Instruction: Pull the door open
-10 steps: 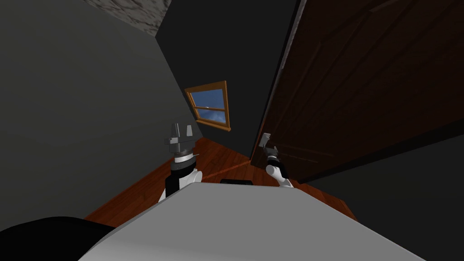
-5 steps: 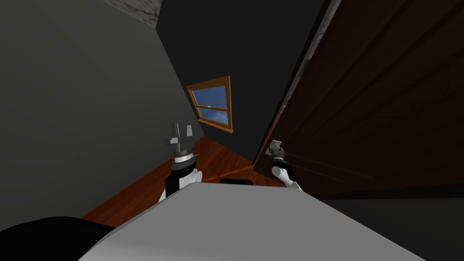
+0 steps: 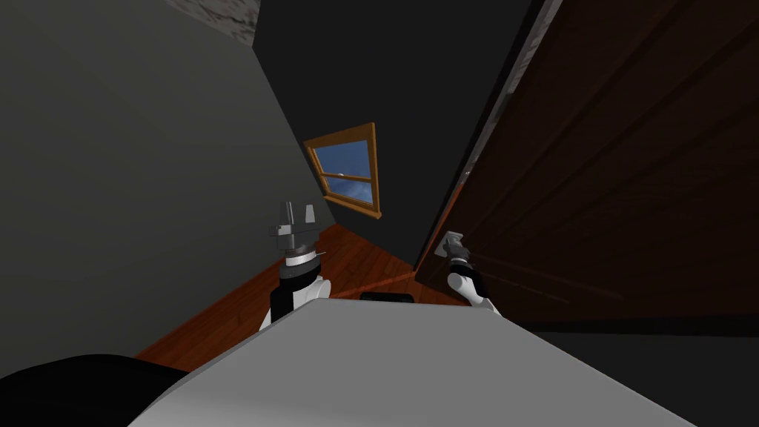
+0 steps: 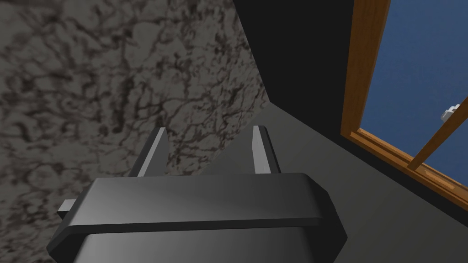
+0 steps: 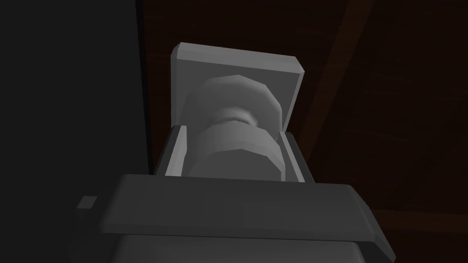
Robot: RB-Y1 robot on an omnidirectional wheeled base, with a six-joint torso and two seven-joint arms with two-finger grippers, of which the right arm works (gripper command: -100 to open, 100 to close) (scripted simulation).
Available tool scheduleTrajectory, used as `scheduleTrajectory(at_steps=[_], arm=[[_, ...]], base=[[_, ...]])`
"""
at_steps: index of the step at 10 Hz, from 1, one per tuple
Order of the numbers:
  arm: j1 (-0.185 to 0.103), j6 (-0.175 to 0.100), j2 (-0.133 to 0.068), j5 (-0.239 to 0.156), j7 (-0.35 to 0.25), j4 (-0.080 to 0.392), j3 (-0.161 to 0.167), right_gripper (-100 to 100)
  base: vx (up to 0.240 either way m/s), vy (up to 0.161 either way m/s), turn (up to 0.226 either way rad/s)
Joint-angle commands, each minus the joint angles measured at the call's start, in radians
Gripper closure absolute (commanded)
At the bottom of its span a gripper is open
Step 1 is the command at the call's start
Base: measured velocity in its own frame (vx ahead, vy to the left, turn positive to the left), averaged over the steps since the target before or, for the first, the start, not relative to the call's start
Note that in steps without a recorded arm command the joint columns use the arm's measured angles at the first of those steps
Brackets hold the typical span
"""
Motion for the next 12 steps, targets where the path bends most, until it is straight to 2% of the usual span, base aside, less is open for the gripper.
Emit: scheduleTrajectory(at_steps=[1,3,6,12], arm=[[-0.001,-0.001,0.002,0.000,0.000,-0.002,0.002,100],[-0.001,-0.001,0.002,0.000,0.000,-0.002,0.002,100],[0.015,-0.002,-0.029,-0.006,-0.036,-0.010,0.028,100],[0.050,-0.013,-0.107,-0.020,-0.131,-0.038,0.098,100]], base=[[-0.013,0.002,0.002],[0.000,0.000,0.000],[-0.213,-0.021,0.133],[-0.254,-0.051,0.177]])
